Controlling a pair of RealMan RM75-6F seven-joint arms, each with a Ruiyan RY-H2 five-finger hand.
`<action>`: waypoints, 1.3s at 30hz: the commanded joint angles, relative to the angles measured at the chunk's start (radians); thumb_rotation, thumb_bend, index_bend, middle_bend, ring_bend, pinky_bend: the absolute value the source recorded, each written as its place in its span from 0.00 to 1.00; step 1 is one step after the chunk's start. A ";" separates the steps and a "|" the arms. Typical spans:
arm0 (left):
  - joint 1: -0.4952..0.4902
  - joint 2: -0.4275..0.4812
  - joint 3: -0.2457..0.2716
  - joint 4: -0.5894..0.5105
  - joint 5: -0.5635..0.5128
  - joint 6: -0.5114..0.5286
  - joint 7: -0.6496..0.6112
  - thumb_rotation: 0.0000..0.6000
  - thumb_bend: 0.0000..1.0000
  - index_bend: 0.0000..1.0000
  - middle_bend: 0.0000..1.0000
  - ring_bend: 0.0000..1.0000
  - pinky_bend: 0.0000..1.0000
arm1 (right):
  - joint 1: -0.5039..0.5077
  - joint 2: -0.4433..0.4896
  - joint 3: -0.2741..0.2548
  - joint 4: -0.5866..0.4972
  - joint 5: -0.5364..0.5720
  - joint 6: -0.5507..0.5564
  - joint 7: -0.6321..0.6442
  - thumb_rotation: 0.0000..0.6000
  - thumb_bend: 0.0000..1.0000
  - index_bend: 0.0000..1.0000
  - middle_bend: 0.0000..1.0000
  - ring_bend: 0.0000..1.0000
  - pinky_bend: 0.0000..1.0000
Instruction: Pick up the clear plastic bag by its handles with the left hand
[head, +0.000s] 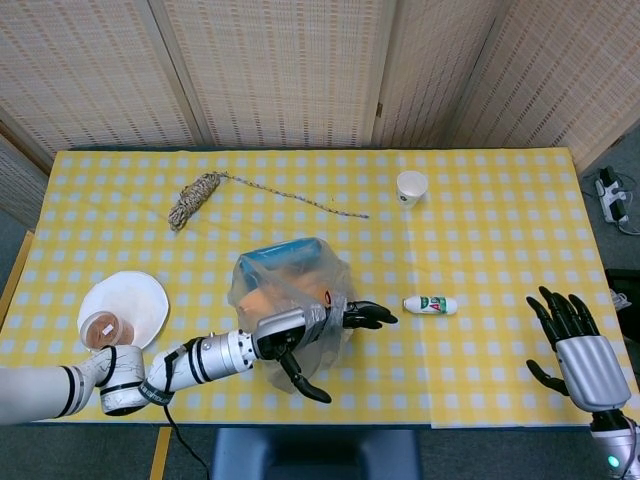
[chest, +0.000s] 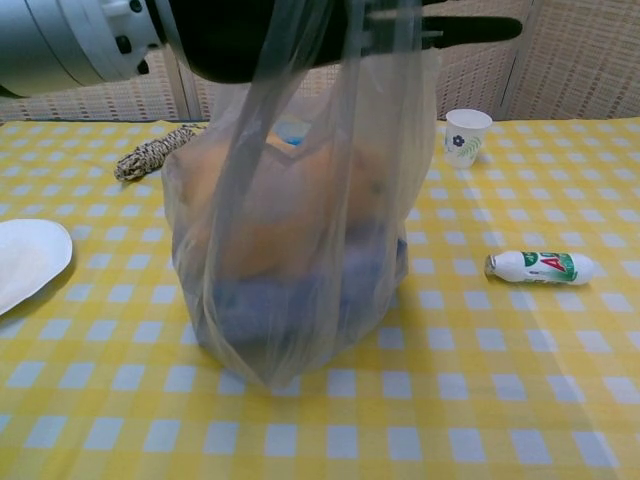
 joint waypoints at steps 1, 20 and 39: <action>0.012 0.001 -0.009 -0.024 -0.023 0.009 0.026 1.00 0.09 0.18 0.21 0.08 0.28 | -0.001 0.000 0.000 0.000 0.000 0.001 0.000 1.00 0.27 0.00 0.00 0.00 0.00; 0.146 -0.064 -0.137 -0.299 -0.523 0.023 0.756 1.00 0.65 0.71 0.96 0.71 0.83 | 0.000 0.001 0.000 -0.002 0.000 -0.004 -0.001 1.00 0.27 0.00 0.00 0.00 0.00; 0.214 0.113 -0.400 -0.599 -0.721 -0.016 1.029 1.00 0.72 0.75 0.99 0.74 0.86 | -0.011 0.007 -0.014 -0.007 -0.036 0.024 0.012 1.00 0.27 0.00 0.00 0.00 0.00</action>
